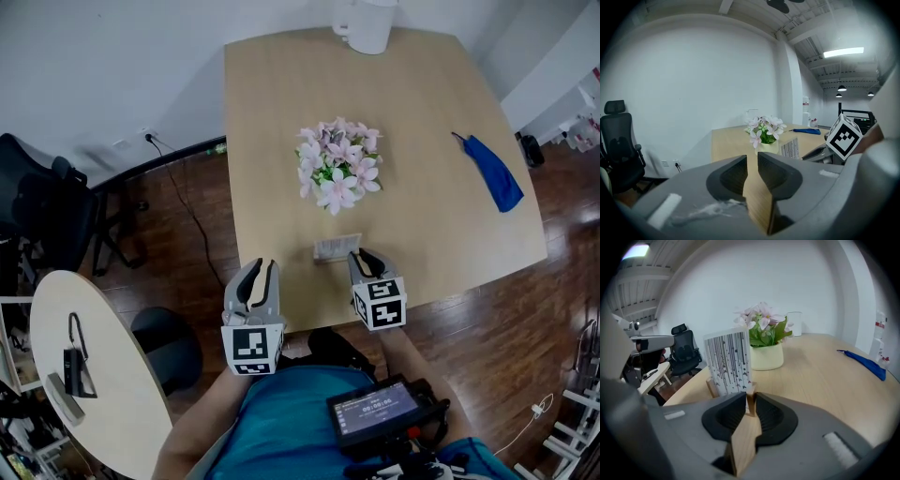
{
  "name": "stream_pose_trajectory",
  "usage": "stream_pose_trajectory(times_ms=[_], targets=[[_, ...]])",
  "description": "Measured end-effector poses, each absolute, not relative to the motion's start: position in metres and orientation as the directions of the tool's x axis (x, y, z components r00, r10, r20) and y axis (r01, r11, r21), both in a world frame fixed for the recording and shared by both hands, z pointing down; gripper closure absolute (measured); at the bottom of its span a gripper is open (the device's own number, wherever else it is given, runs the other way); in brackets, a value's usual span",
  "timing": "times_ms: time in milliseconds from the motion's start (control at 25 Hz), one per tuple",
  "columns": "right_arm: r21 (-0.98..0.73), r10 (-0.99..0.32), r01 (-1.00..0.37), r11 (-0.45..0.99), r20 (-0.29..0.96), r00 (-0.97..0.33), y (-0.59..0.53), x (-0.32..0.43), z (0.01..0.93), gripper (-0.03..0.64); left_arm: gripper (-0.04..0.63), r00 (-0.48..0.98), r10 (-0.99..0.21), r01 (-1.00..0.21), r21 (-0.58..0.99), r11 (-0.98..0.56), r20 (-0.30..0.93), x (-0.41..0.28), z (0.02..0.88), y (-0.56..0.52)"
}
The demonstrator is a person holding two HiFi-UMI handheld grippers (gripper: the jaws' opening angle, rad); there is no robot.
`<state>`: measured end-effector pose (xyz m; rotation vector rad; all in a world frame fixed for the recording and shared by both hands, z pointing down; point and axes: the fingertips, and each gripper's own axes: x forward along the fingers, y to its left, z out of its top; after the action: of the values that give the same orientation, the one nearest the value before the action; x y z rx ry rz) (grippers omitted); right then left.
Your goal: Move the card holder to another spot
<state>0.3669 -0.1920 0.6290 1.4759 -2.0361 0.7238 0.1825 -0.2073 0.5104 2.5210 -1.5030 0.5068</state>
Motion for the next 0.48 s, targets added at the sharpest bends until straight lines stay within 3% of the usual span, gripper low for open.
stream_pose_trajectory(times_ms=[480], targets=[[-0.130, -0.689, -0.969, 0.210, 0.683, -0.241, -0.191, 0.371, 0.626, 0.577, 0.523, 0.428, -0.831, -0.886, -0.017, -0.464, 0.355, 0.166, 0.508, -0.201]])
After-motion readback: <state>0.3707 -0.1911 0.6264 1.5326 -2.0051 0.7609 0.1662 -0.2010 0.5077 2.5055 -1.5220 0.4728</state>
